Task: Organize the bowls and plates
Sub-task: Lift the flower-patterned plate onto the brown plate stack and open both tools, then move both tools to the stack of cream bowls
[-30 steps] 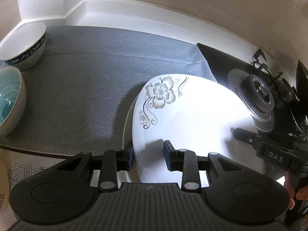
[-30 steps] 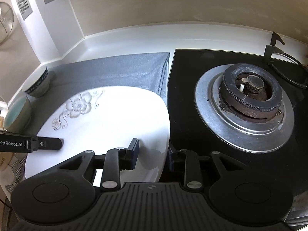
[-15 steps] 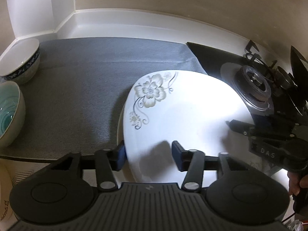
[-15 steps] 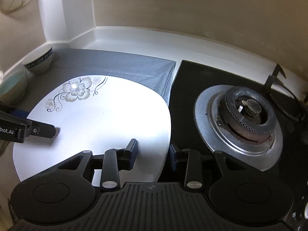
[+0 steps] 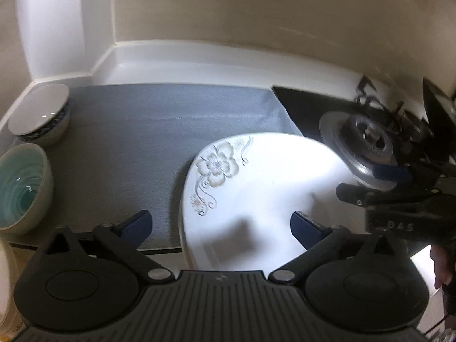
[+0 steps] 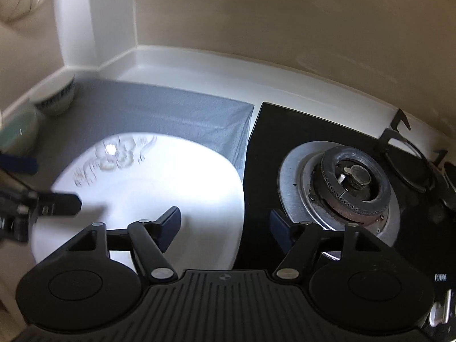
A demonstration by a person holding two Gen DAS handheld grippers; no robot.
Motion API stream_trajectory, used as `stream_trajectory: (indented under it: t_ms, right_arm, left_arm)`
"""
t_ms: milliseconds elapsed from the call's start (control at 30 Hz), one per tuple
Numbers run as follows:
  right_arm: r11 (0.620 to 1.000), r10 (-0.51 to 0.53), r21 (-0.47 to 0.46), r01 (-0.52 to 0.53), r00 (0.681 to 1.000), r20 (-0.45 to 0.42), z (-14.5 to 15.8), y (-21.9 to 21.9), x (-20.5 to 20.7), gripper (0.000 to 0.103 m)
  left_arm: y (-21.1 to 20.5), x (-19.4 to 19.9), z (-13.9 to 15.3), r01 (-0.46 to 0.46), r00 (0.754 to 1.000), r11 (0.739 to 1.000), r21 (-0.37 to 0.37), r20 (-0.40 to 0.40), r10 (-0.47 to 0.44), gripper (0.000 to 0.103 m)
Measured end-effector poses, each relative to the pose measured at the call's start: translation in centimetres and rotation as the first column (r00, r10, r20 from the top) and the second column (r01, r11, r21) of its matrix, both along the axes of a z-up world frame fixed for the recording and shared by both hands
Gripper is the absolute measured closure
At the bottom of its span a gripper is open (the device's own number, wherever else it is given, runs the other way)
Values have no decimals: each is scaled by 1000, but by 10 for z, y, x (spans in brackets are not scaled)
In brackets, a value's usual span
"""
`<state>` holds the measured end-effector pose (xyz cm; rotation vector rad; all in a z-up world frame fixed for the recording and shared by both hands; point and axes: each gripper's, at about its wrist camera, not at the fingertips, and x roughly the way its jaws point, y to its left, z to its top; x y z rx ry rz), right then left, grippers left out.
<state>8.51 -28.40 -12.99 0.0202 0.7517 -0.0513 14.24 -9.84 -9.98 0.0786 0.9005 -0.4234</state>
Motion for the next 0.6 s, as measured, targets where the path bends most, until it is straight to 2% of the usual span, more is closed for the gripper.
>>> stream_trajectory:
  t_ms: [100,300,433,600]
  right_arm:
    - [997,-9,77,10,1000,-11,13,1,-3,22]
    - [975,60,217,-37,993,-101,19,18,-3,20]
    - [959,148,260,-115,982,-113,21,35,-1,19]
    - [941,241,268,-207,965,-102,24,49,10,19]
  left_arm:
    - [9,-3,9,-28,1000,999,-17,-6,28,0]
    - [35,-11,25,-114,993,993,-32,-37,112,0]
    - [48,-21,32,-184,982,983,-21,-48,183,0]
    - [56,-33,44,-268,963,963,7,-25,268,0]
